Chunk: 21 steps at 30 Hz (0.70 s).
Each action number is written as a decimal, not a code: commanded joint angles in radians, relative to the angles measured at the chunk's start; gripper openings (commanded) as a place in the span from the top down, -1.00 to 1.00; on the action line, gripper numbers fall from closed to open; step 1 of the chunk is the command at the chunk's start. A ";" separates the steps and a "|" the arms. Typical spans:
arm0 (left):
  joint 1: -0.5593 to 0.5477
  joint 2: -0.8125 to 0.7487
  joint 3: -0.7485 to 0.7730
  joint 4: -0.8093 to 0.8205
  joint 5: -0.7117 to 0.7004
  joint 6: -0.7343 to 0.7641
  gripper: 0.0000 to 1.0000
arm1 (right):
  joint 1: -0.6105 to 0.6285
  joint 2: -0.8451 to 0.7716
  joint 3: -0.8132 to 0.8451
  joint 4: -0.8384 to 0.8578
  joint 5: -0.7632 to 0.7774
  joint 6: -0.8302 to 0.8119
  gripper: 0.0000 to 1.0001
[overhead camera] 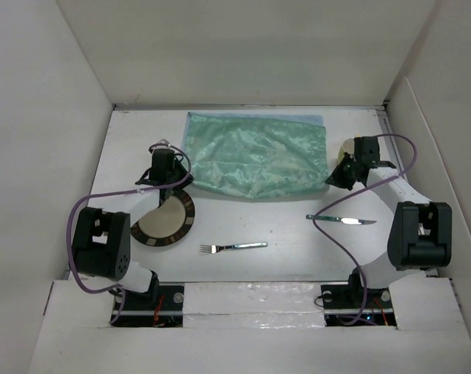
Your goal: Set the dinner table for one person
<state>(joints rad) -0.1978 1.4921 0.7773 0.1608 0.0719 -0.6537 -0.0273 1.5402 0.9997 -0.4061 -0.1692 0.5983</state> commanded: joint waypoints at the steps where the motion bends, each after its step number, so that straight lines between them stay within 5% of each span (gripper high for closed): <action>1: -0.029 -0.090 -0.051 0.025 0.011 -0.014 1.00 | -0.022 -0.060 -0.062 0.062 0.028 -0.002 1.00; 15: -0.029 -0.260 -0.088 -0.182 0.009 -0.018 1.00 | -0.079 -0.094 -0.096 0.038 0.074 0.000 1.00; 21: -0.029 -0.294 -0.085 -0.246 -0.001 0.006 0.72 | -0.079 -0.146 -0.122 0.013 0.059 0.008 0.95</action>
<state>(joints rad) -0.2287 1.2396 0.6937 -0.0307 0.0780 -0.6670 -0.0986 1.4521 0.8959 -0.3923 -0.1226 0.6018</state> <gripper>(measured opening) 0.085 0.012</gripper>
